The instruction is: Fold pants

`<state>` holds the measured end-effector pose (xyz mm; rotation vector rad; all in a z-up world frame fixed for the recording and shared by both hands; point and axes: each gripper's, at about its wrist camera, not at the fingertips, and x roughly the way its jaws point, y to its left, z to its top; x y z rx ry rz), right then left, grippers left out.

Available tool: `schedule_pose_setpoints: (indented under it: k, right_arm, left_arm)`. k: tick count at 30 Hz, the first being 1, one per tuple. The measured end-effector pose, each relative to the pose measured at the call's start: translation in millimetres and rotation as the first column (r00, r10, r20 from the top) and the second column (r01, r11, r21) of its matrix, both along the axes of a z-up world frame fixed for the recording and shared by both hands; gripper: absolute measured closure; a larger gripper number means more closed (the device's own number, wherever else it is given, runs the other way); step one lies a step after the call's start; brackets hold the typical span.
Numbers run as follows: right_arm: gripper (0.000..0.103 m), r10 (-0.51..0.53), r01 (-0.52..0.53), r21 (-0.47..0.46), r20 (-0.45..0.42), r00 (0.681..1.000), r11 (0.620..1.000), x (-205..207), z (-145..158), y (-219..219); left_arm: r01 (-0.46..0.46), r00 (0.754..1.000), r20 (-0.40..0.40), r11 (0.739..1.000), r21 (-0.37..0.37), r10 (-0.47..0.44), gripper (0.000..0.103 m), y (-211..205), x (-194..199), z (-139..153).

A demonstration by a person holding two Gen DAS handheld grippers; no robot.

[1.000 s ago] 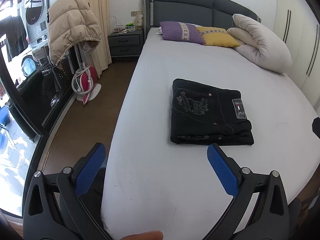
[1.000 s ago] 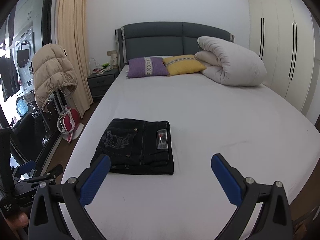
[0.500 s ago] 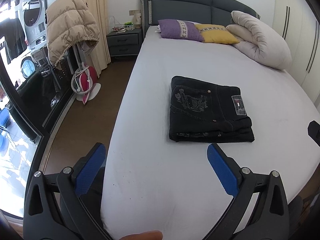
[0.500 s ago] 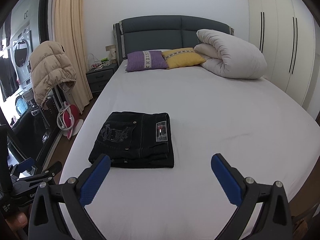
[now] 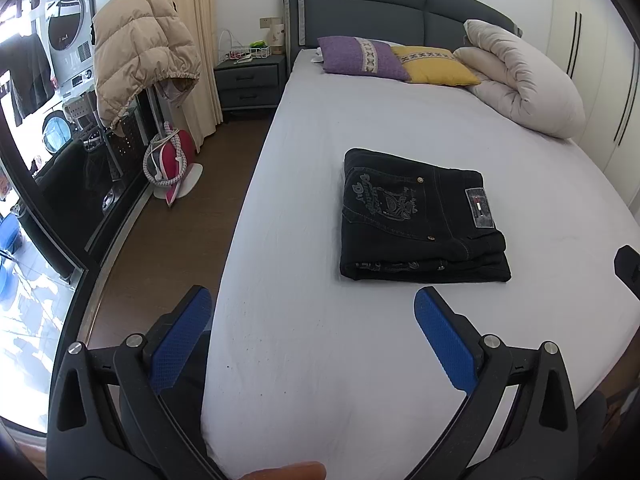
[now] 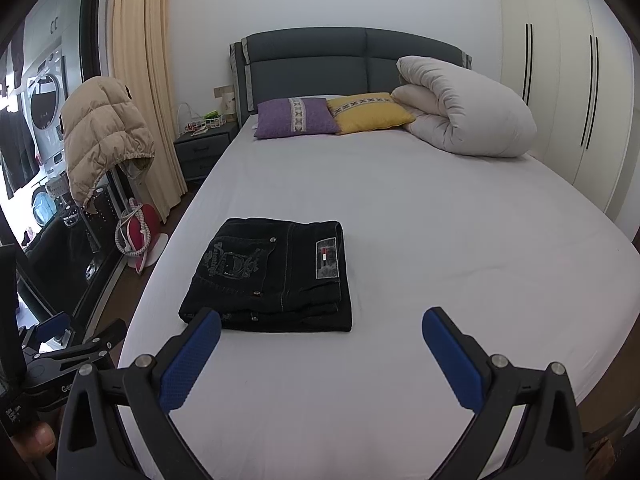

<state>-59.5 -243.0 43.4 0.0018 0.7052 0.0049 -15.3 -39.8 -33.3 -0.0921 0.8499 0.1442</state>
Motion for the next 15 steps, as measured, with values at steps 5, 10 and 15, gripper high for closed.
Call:
schedule_pose_setpoints:
  k: [5,10,15]
  right_arm:
    - [0.0,0.002,-0.002,0.0,-0.003,1.0,1.0,0.3,-0.6,0.5]
    - [0.0,0.002,-0.002,0.0,-0.004,1.0,1.0,-0.2,-0.9,1.0]
    - [0.0,0.003,-0.003,0.0,-0.006,1.0,1.0,-1.1,-2.1,2.9]
  left_arm:
    - [-0.002,1.0,0.0,1.0,-0.001,0.002,0.0,-0.3,-0.7,-0.5]
    - [-0.002,1.0,-0.001,1.0,-0.001,0.002,0.0,-0.6,-0.9,-0.5]
    - [-0.002,1.0,-0.001,1.0,0.001,0.002,0.0,-0.8,-1.0,-0.4]
